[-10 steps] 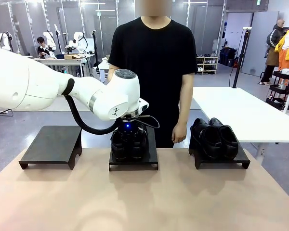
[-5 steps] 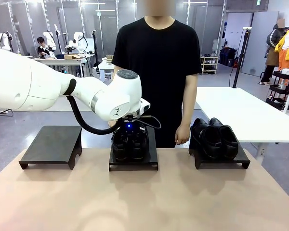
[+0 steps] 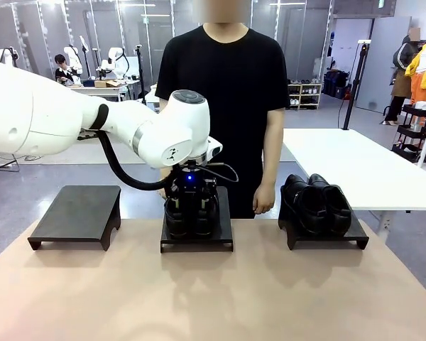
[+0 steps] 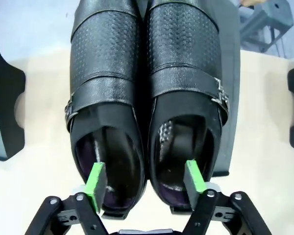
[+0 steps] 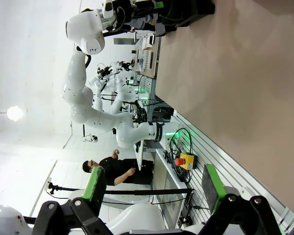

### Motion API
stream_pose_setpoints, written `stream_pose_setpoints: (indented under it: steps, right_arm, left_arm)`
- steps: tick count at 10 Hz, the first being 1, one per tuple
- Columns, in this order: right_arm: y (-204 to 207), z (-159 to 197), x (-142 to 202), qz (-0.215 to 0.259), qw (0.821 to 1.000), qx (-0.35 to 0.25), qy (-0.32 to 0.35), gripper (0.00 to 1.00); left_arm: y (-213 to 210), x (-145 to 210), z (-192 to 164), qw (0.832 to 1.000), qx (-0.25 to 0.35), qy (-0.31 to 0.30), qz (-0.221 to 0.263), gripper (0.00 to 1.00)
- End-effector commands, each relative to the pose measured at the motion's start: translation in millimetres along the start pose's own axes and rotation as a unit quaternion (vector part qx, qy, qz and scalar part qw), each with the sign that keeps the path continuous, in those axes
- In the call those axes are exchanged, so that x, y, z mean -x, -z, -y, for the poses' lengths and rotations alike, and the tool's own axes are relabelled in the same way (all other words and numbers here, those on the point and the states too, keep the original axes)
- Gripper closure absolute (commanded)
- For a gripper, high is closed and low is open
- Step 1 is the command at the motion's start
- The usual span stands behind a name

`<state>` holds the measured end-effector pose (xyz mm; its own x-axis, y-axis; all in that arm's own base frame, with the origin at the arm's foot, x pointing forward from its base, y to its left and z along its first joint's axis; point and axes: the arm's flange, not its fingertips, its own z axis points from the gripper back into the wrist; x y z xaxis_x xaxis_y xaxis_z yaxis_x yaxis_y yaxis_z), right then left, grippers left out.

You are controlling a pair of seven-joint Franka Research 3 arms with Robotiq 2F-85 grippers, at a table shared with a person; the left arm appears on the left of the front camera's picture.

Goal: Place the shoes on the stand as instructed by the person.
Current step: Pick up another pair of Shoes and place it on the Shoes Stand indicated by the person.

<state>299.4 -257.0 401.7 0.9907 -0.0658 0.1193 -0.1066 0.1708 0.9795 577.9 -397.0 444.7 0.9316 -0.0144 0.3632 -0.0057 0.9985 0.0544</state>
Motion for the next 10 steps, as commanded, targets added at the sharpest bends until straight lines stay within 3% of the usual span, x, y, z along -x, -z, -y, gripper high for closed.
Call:
stream_pose_setpoints:
  steps: [1, 4, 5, 10]
  right_arm:
    - [-0.1, -1.5, 2.6, -0.004, 1.000, 0.006, 0.001, 0.00]
    - [-0.1, -1.5, 2.6, -0.004, 1.000, 0.006, 0.001, 0.00]
    - [-0.1, -1.5, 2.6, -0.004, 1.000, 0.006, 0.001, 0.00]
    - [-0.1, -1.5, 2.6, -0.004, 1.000, 0.006, 0.001, 0.00]
  left_arm:
    - [-8.4, 12.6, -9.2, 1.000, 0.008, 0.008, -0.021, 0.00]
    - [-11.4, 28.2, -12.4, 1.000, 0.007, -0.002, -0.014, 0.00]
    - [-9.5, 7.5, -1.5, 1.000, -0.001, 0.001, -0.005, 0.00]
    - [-9.5, 7.5, -1.5, 1.000, -0.001, 0.001, -0.005, 0.00]
